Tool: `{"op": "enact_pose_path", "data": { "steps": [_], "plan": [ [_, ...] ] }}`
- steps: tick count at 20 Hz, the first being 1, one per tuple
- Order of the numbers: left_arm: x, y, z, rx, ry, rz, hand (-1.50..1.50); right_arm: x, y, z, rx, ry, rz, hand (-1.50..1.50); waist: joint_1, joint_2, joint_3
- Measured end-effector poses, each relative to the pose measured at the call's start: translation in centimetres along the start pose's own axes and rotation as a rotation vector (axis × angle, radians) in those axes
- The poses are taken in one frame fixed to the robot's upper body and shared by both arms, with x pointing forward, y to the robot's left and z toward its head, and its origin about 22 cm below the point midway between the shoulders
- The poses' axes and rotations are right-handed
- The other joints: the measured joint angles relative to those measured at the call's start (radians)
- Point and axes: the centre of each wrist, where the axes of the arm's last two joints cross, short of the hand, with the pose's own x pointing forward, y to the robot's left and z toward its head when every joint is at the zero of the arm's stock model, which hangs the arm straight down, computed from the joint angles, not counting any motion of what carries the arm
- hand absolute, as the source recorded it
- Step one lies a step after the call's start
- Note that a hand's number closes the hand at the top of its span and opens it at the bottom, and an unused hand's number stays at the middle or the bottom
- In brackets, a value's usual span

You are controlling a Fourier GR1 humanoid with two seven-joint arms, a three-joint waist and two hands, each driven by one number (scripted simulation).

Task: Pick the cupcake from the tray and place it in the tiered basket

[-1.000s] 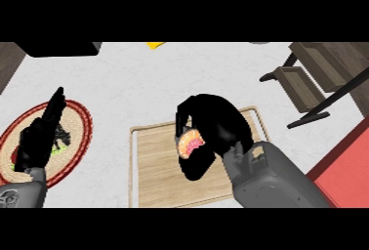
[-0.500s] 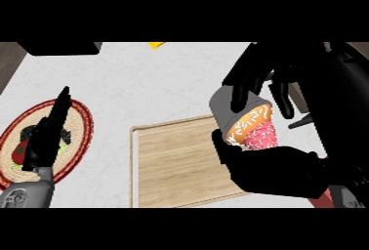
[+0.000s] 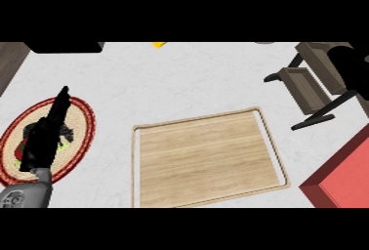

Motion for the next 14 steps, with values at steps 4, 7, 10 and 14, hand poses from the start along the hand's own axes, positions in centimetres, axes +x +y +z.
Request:
{"op": "enact_pose_path", "data": {
  "steps": [4, 7, 10, 14],
  "plan": [
    [0.4, 0.2, -0.5, -0.004, -0.009, 0.001, 0.00, -0.3, -2.2, -2.3, 0.029, 0.020, -0.023, 1.50, 0.008, 0.004, 0.000],
    [0.4, 0.2, -0.5, -0.013, -0.013, 0.002, 0.00, -1.3, -2.7, -3.5, 0.050, 0.041, 0.030, 1.50, 0.013, 0.007, 0.000],
    [0.2, 0.2, -0.3, -0.016, -0.016, -0.001, 0.00, -1.8, -3.2, -4.6, 0.044, 0.058, 0.104, 1.50, 0.019, 0.009, 0.000],
    [0.4, 0.2, -0.7, -0.017, -0.022, 0.001, 0.00, -3.4, -3.6, -6.0, 0.023, 0.092, 0.253, 1.50, 0.023, 0.014, 0.000]
  ]
}}
